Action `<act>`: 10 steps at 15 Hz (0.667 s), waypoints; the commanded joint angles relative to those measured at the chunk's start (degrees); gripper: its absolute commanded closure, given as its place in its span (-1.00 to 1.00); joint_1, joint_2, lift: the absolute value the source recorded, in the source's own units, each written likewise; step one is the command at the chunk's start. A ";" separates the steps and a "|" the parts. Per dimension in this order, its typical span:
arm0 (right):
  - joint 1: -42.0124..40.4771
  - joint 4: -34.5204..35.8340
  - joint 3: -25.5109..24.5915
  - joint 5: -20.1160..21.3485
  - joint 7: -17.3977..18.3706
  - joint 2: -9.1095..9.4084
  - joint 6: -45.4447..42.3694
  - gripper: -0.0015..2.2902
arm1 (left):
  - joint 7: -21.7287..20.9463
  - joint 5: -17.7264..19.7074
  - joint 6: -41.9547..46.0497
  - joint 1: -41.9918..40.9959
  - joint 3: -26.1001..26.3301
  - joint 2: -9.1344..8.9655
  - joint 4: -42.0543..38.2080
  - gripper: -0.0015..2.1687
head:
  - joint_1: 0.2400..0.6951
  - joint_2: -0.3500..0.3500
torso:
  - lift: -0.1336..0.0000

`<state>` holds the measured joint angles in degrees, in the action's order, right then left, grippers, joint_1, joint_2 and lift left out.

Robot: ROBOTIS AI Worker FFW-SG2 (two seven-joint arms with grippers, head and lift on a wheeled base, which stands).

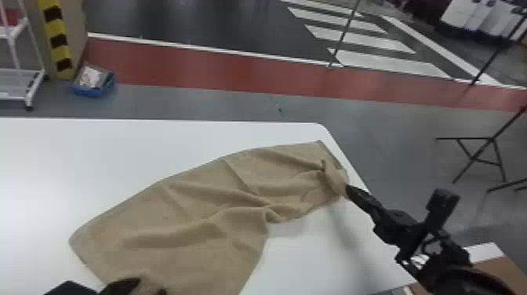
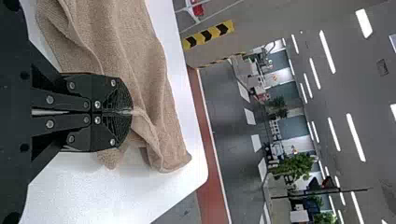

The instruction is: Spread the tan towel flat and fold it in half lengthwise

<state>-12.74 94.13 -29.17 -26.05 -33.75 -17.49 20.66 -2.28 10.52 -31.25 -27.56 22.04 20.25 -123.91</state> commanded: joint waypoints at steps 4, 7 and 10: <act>0.00 0.35 -0.10 -0.93 0.00 0.08 0.04 0.16 | 2.01 -0.15 0.00 0.14 -1.03 -0.13 0.34 0.61 | 1.00 -1.00 | -0.92; 0.00 1.23 -0.01 -1.63 0.00 0.44 0.40 0.16 | 2.98 -0.06 0.00 2.25 -1.65 -0.57 1.66 0.61 | 1.00 -1.00 | -0.92; 0.00 3.69 0.87 -1.55 0.00 1.23 2.15 0.16 | 3.15 0.29 0.88 8.40 -4.90 -2.94 6.14 0.61 | 1.00 -1.00 | -0.92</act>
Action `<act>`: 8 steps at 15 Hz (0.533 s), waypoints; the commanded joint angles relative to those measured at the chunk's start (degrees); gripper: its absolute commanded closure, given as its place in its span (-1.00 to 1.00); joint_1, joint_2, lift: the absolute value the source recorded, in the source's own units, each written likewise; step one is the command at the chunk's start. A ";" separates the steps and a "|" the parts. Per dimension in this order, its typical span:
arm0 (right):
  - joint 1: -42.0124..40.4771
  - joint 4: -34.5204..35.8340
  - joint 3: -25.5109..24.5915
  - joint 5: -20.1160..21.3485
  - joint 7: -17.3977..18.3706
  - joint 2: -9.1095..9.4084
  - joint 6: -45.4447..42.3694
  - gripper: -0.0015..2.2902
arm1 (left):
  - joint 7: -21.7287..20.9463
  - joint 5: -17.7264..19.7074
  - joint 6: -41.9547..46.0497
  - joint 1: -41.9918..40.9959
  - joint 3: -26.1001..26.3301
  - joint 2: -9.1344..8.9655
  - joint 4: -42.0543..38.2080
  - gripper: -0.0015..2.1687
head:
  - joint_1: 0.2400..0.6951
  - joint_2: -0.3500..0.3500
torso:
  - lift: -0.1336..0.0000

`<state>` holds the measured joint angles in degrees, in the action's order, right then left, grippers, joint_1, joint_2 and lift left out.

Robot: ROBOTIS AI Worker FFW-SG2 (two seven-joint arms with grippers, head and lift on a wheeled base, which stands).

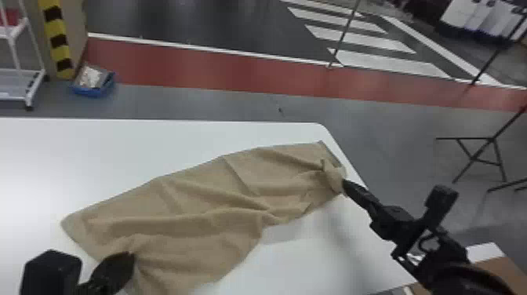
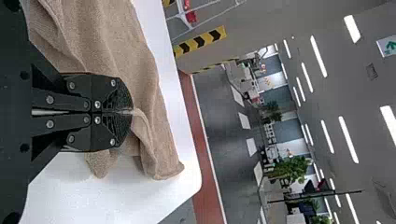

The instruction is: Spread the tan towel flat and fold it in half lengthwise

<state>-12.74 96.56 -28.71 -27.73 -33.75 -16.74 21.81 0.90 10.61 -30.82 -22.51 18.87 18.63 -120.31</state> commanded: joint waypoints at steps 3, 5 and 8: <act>0.26 4.25 2.08 0.83 0.08 1.62 4.52 0.16 | 3.67 0.20 1.85 13.81 -4.01 -2.11 10.62 0.51 | 1.00 -1.00 | -0.92; 0.61 5.04 2.87 1.27 0.08 2.06 5.40 0.16 | 4.37 0.02 5.90 16.98 -5.42 -2.11 14.22 -0.32 | 1.00 -0.87 | -0.92; 1.14 4.86 3.13 1.62 0.08 1.89 5.40 0.16 | 4.29 -0.15 5.72 12.23 -9.29 -1.67 10.18 -0.98 | 1.00 -0.64 | -0.92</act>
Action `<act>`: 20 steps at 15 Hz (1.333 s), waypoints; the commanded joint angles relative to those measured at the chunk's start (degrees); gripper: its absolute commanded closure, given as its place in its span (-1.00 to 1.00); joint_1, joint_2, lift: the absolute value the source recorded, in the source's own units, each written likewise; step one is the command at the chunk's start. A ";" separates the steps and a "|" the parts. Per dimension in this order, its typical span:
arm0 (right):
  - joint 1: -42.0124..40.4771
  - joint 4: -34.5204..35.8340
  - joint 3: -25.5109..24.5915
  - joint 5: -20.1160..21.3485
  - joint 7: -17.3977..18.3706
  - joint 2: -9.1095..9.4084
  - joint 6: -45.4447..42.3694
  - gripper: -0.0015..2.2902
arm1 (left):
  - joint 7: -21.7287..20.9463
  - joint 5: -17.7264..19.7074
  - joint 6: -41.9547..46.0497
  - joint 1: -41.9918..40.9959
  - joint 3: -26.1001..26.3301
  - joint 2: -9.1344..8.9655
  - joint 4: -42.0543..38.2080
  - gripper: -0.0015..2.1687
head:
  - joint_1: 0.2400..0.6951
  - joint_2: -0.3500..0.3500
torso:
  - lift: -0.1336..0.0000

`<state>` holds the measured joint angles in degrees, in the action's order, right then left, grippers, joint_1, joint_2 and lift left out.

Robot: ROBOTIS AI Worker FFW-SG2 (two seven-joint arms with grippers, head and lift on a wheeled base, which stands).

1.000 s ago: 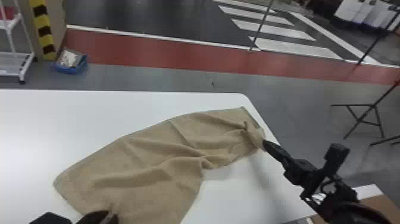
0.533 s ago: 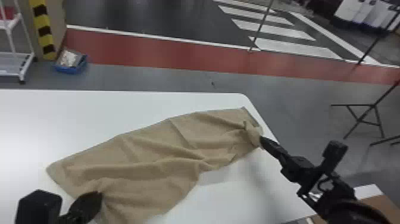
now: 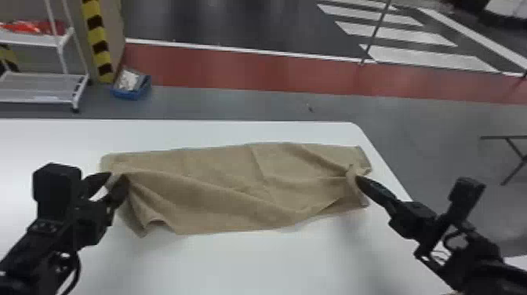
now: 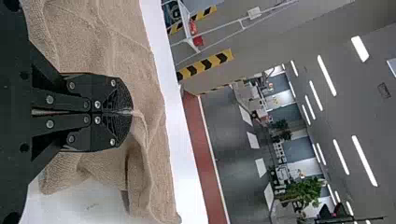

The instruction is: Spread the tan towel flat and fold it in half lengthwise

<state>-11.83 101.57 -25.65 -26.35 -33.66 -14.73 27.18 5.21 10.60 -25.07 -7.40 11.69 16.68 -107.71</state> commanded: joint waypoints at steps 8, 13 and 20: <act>1.55 -3.48 -1.77 -0.54 0.09 -2.32 -0.15 0.16 | -0.55 -2.16 -5.13 -20.19 -8.26 0.63 -21.23 -0.94 | 1.00 -0.57 | -0.92; 1.64 -4.45 -1.69 -0.63 0.00 -2.15 -1.20 0.16 | -2.13 -1.46 -7.06 -24.15 -2.81 1.25 -23.34 -0.77 | 1.00 -0.78 | -0.92; 1.29 -4.71 -1.77 -0.80 -0.09 -1.97 -1.38 0.16 | -1.25 -4.62 -7.59 -26.44 -0.53 2.57 -21.41 -0.56 | 1.00 -0.95 | -0.92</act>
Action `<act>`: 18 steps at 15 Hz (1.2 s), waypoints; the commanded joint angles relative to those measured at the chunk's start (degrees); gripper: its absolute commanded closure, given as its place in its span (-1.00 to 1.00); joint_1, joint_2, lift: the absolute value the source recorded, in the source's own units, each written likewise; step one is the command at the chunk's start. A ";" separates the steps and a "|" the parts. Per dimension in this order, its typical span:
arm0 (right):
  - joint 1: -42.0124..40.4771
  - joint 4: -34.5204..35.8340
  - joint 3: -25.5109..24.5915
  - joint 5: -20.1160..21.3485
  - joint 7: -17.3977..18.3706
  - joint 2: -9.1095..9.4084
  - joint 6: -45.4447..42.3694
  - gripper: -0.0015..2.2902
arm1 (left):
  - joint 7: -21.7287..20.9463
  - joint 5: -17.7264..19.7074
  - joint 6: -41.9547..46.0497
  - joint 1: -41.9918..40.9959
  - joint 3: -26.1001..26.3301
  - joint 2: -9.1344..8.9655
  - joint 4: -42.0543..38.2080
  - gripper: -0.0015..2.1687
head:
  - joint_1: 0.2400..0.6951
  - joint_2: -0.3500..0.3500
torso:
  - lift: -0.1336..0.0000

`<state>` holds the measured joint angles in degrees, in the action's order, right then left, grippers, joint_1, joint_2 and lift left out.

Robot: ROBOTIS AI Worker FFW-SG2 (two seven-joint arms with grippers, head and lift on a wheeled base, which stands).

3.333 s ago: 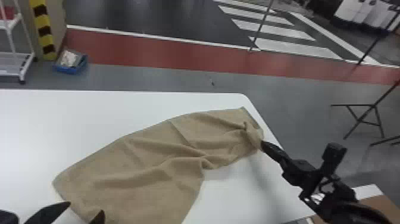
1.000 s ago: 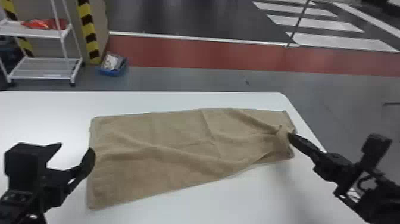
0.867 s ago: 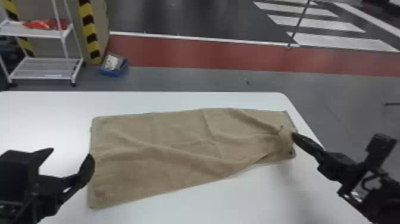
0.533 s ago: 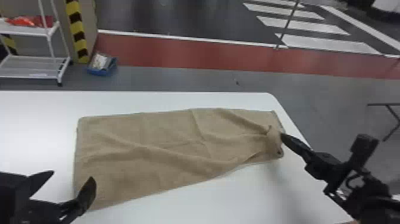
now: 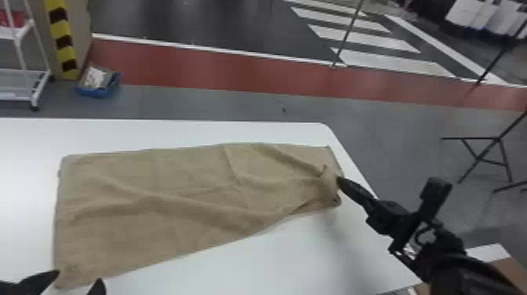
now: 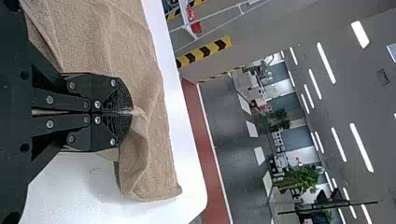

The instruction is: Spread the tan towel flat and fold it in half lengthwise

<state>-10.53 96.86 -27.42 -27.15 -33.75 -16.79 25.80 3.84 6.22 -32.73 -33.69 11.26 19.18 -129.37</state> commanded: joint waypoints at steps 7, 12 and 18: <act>-0.28 0.43 -0.44 -0.45 0.00 0.26 0.00 0.16 | 0.73 -1.56 0.25 0.90 -0.45 -0.02 3.42 -0.50 | 1.00 -0.89 | -0.92; -0.37 0.78 -1.41 -1.15 -0.09 0.26 0.00 0.16 | 1.35 -0.95 0.25 1.52 -0.62 -0.37 3.68 0.32 | 1.00 -0.89 | -0.92; -1.51 5.09 -1.93 -1.50 -0.09 0.26 2.11 0.16 | 3.72 -1.04 0.07 -0.15 -2.99 -0.28 -4.58 0.42 | 1.00 -0.86 | -0.92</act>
<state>-11.50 99.93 -29.16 -28.71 -33.84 -16.53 26.79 7.20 5.35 -32.51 -33.35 9.18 18.84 -131.11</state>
